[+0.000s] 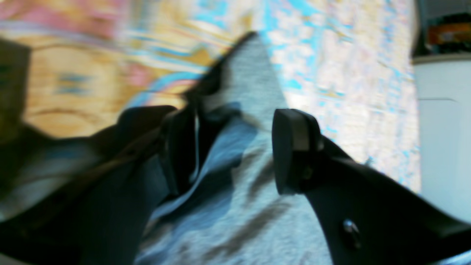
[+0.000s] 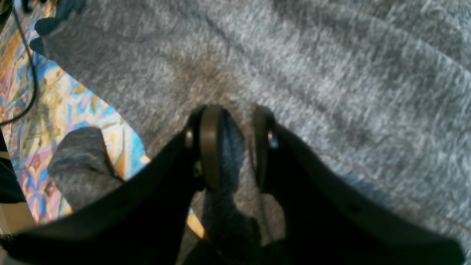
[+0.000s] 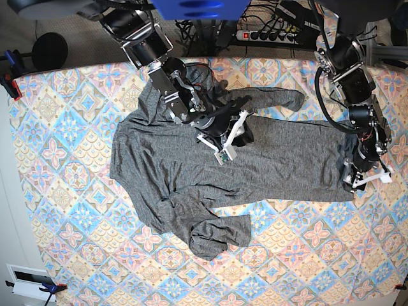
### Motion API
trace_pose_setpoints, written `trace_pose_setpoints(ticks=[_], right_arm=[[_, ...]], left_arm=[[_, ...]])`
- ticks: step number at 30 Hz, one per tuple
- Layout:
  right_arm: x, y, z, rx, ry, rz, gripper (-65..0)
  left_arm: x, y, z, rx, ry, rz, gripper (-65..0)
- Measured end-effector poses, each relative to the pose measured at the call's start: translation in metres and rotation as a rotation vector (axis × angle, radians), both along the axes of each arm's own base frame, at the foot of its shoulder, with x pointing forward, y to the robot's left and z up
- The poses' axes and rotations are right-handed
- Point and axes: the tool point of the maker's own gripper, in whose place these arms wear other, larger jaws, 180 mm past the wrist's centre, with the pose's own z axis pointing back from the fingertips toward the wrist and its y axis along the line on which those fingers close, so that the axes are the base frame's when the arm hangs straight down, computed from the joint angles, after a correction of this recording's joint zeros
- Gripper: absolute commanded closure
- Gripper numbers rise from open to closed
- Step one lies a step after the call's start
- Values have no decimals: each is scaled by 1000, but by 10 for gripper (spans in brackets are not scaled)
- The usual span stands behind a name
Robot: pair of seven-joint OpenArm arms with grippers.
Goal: Layout the t-shirt on the table in an organized manner, then fold the t-shirt properly
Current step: 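Move the right gripper to the collar and grasp the shirt fabric, then reach the left gripper down the shirt side toward the hem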
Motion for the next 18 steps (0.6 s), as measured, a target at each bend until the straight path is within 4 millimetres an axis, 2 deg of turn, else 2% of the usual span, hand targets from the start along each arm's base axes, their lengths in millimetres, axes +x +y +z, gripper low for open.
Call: trace_pose_setpoints(ticks=[6,8,14,16,18], right_arm=[[0,0,0,1,0,-1,-149],[0,0,0,1,0,-2,-149],[-1,0,0,1,0,-3,-149],[0,0,0,3,-2,-4,-149],[-1,0,0,2,-2,-4,-149]], left_arm=[[3,-5,-1,-9,-2,1,-334],[3,-4,0,-8,-4,1,-310],[11,-7,6,15,-18,-8,-73],[15,-5,10,22,-33,0,-25],[16,-4,11,25,-36,1,-7]])
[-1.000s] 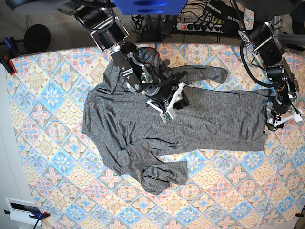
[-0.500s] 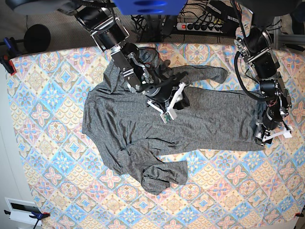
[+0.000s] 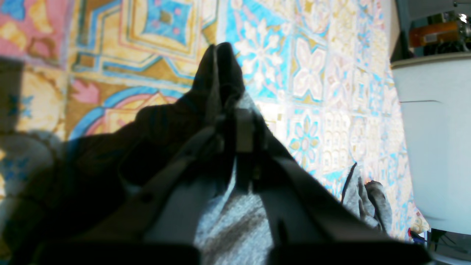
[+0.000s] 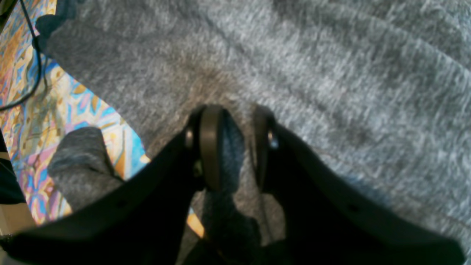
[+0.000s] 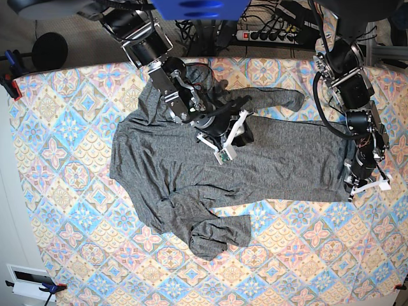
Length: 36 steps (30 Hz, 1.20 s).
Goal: Layout the t-shirt on the table in an organized manner, then fold the t-shirt properly
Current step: 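Reach the left gripper down the shirt side toward the hem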
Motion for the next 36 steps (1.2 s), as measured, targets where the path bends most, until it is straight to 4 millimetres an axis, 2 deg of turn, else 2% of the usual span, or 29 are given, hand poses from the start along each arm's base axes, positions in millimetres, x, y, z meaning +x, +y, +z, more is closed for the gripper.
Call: trace_pose_setpoints(ticks=[5,14,20,26,29,31,36], right_arm=[[0,0,0,1,0,-1,-149],[0,0,0,1,0,-1,-149],[0,0,0,5,-2,-4,-149],[-1,0,-1,3,-1,-3,-149],[0,0,0,4,-2,-3,-149],[0,0,0,4,-2,-3,-149],[-1,-1,6,-15,-3,5,-149]], left_arm=[[3,0,3,0,-6,2,-2],[42,11,41,135,-69,33,0],[67,-13,24,118,-19,25,0],[83,-28,31,144,-41,15,-5],[86,-45,27,173,-24,-43,-83],[87,-52,25,180,-18,-68,-160],[81,-45,20,193,-8,-60,-309]])
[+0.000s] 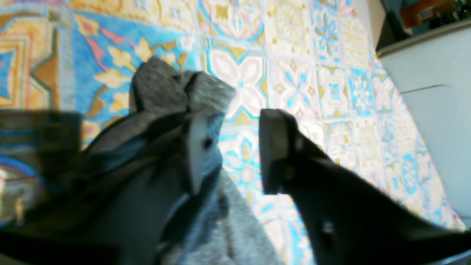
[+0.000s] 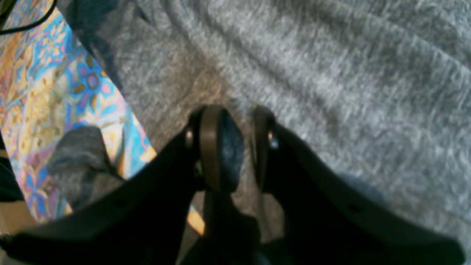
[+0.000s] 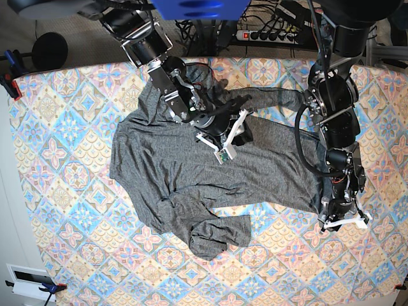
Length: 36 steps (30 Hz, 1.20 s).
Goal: Layout the t-shirt on the table in an organized manner, then fold the t-shirt properly
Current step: 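Reach the left gripper down the shirt side toward the hem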
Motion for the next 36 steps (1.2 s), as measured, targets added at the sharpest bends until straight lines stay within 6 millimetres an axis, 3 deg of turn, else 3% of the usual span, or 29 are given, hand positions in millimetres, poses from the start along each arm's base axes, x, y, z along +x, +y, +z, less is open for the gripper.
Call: trace_pose_setpoints(ticks=[4,10,13,16,18,20,22,26,31,36], right_arm=[[-4,-3,10,-41,9,29,-149],[-5,-1,26,-54,4,56,-149],[-7,1,24,-68,6,70,-149],[-11,33,40,-61,-30,150,-148],[-1,62,66,6,-96,187,-148],[14,78,85,66,-161,172,-148],[18,79,72,59,-162,154,-148],[11,61,25,-15,-121,149,-136],[31,67,30,85,-177,68,-76],[20,59,4,188,-21,-35,-46]], left_arm=[[-6,10,-1,11,10,3,-365],[-6,49,50,128,-108,49,-368],[-4,52,56,135,-123,55,-368],[-1,44,53,115,-117,45,-368],[3,40,57,113,-131,40,-368],[5,40,61,114,-136,40,-368],[3,46,62,122,-135,45,-368],[0,55,65,135,-131,53,-368],[-2,60,64,145,-127,61,-368],[-4,53,56,142,-112,45,-368]])
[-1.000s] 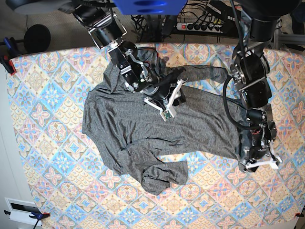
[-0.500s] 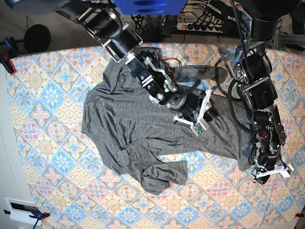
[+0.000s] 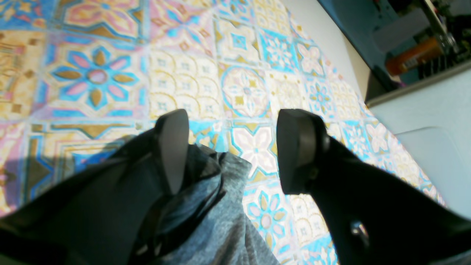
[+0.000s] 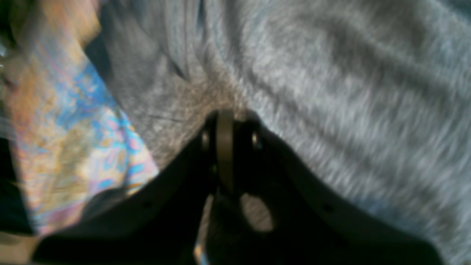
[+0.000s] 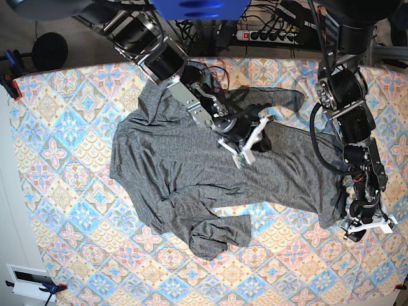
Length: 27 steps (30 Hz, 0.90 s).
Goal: Layout the t-shirt on the table in an organized manner, then fold the t-shirt properly
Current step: 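Reach the left gripper down the shirt side toward the hem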
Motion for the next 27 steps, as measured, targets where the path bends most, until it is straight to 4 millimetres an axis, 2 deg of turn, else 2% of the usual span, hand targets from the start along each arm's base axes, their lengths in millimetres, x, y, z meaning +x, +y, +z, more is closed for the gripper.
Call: trace_pose_setpoints(ticks=[4,8,11,15,18,20,23,27], right_arm=[[-4,2,-6,-31,54,33,-25],[-20,6,-13,-28,110,67,-7],[-29,9,-16,-49,158,109,-4],[-32,10,-18,-71,186,132,-4],[-32,10,-18,-74,189,135,-4],[-32,10,-18,-74,190,137,-4],[-33,10,-18,-72,192,138,-4],[-35,11,-18,-71,200,144,-4]], left_arm=[[4,-26,-13,-35,11,-27,-368],[9,-48,-19,-61,11,-54,-368],[7,-46,-22,-68,25,-31,-368],[-8,-23,-32,-74,74,148,-368],[-17,-14,-42,-56,100,228,-368],[-23,-18,-63,-84,156,224,-368],[-33,-34,-98,-136,260,209,-368],[-31,-39,-103,-139,278,197,-348]])
